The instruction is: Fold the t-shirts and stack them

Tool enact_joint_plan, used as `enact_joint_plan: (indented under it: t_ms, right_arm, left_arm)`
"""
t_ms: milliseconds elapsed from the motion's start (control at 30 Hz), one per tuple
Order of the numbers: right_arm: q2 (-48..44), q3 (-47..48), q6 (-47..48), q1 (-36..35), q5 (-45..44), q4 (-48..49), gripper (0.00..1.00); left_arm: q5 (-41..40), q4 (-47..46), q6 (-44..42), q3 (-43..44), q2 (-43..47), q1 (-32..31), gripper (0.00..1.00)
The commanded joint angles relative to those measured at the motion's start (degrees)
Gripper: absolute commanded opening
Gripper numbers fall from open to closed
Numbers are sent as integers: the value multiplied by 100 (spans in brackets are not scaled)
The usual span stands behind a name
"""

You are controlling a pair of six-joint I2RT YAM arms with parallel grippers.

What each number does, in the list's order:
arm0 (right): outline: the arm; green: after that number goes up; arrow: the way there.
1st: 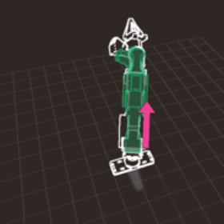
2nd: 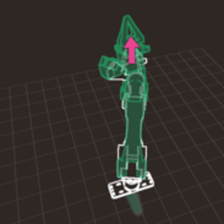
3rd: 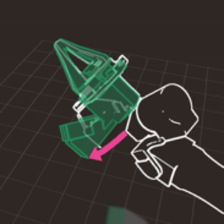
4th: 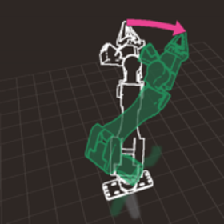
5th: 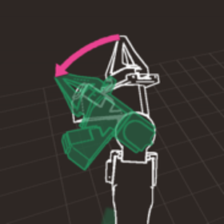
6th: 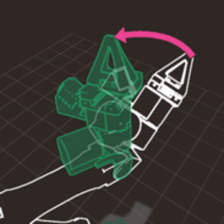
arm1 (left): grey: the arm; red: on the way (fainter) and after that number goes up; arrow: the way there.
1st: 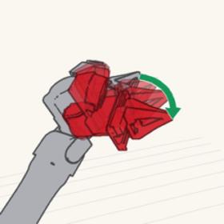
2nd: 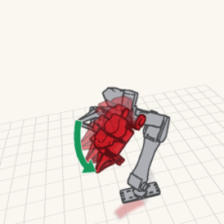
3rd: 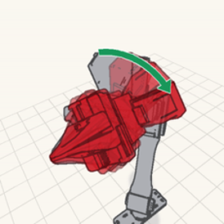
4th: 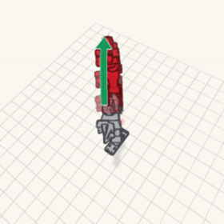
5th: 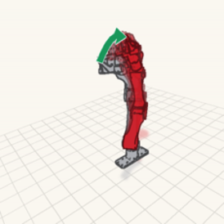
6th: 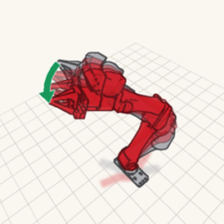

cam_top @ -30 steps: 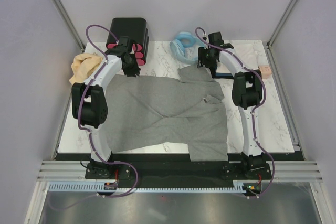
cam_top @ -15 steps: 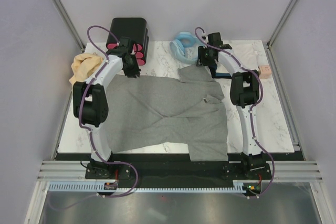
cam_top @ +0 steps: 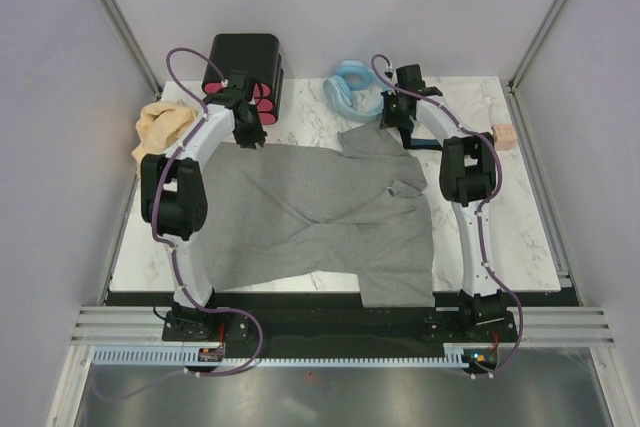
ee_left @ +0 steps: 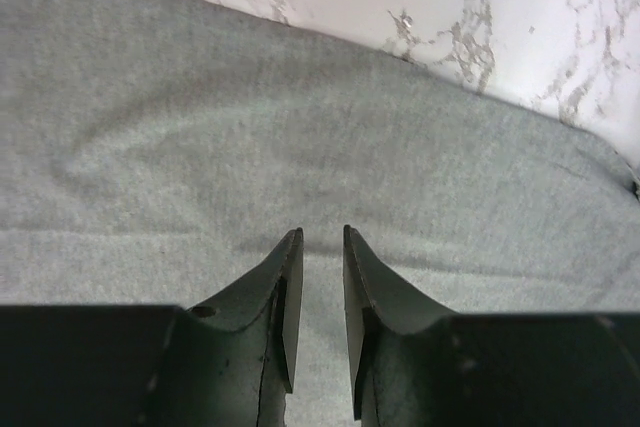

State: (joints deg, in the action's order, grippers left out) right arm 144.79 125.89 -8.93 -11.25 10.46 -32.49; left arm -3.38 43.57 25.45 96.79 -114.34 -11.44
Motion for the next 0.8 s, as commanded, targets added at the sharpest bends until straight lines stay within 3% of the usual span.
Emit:
enact_joint_plan:
  t_ms: [0, 300, 700, 767]
  right_arm:
    - [-451, -354, 84, -9, -61, -117, 0]
    - [-1444, -1127, 128, -53, 9, -3, 0]
    - [-2455, -1505, 49, -97, 387, 23, 0]
    - [-2578, -1549, 40, -115, 439, 32, 0]
  left_arm:
    - [-462, -112, -32, 296, -9, 203, 31]
    - [-1507, -112, 153, 437, -193, 449, 38]
    - [-1490, 134, 214, 1192, -1142, 906, 40]
    - [-1543, 204, 319, 1298, -1230, 959, 49]
